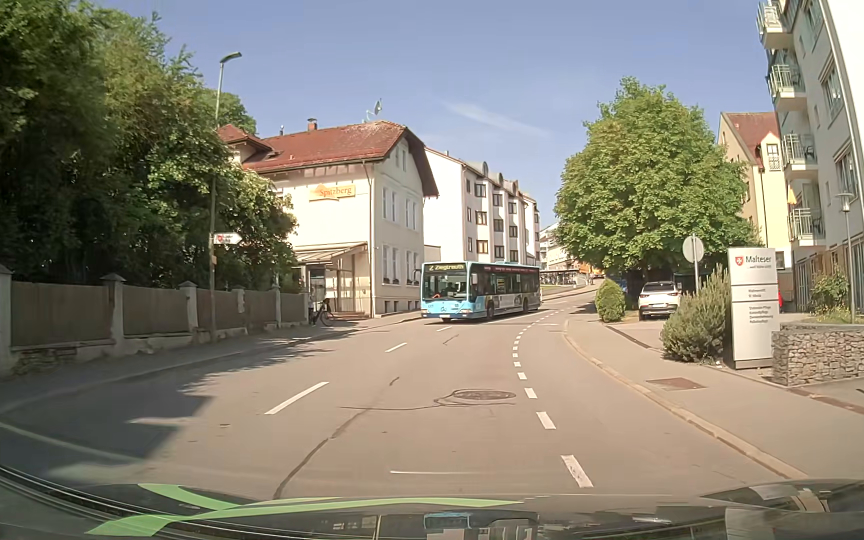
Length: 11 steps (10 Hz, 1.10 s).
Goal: Follow the waypoints while adhering to traffic rules and regulations
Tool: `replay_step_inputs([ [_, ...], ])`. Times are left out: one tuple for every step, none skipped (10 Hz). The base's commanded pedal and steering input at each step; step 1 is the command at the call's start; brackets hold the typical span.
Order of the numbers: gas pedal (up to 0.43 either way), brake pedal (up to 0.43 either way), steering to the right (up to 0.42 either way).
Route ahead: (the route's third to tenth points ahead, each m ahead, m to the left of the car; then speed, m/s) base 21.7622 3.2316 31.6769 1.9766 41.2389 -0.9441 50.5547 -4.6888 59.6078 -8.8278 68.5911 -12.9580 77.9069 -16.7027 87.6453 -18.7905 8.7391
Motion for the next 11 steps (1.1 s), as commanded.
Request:
replay_step_inputs([
  [0.020, 0.000, 0.052],
  [0.020, 0.000, 0.046],
  [0.020, 0.000, 0.041],
  [0.020, 0.000, 0.027],
  [0.020, 0.000, 0.020],
  [0.020, 0.000, 0.016],
  [0.020, 0.000, 0.012],
  [0.020, 0.000, 0.010],
  [0.020, 0.000, 0.010],
  [0.020, 0.000, 0.008],
  [0.020, 0.000, 0.008],
])
